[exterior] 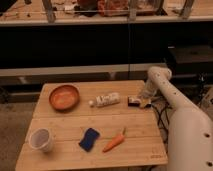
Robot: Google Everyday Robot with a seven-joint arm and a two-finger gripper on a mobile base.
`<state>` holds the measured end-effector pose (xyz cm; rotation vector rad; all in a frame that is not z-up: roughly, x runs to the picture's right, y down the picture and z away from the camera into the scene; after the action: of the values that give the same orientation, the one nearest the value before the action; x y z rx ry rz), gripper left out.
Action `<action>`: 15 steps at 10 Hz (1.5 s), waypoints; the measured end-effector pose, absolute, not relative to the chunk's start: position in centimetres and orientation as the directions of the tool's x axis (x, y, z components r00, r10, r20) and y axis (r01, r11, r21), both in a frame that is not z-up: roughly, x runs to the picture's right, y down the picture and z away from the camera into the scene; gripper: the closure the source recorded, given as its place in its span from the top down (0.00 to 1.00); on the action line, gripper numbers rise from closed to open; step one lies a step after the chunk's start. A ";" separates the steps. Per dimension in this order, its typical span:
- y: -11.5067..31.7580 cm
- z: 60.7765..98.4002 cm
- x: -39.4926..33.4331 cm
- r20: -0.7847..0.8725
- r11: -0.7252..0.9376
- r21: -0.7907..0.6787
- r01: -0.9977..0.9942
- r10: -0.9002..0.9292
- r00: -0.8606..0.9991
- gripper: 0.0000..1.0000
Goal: Place the eraser on the white sponge
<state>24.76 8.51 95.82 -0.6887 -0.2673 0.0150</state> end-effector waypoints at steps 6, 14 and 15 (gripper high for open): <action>8.3 96.0 23.8 0.263 0.769 -0.634 0.082 0.115 0.958 0.00; 7.4 94.9 24.1 0.265 0.766 -0.636 0.095 0.101 0.959 0.00; 7.2 94.7 24.2 0.266 0.766 -0.635 0.096 0.100 0.959 0.00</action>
<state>24.20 7.24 94.74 -0.7002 -0.2938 0.0017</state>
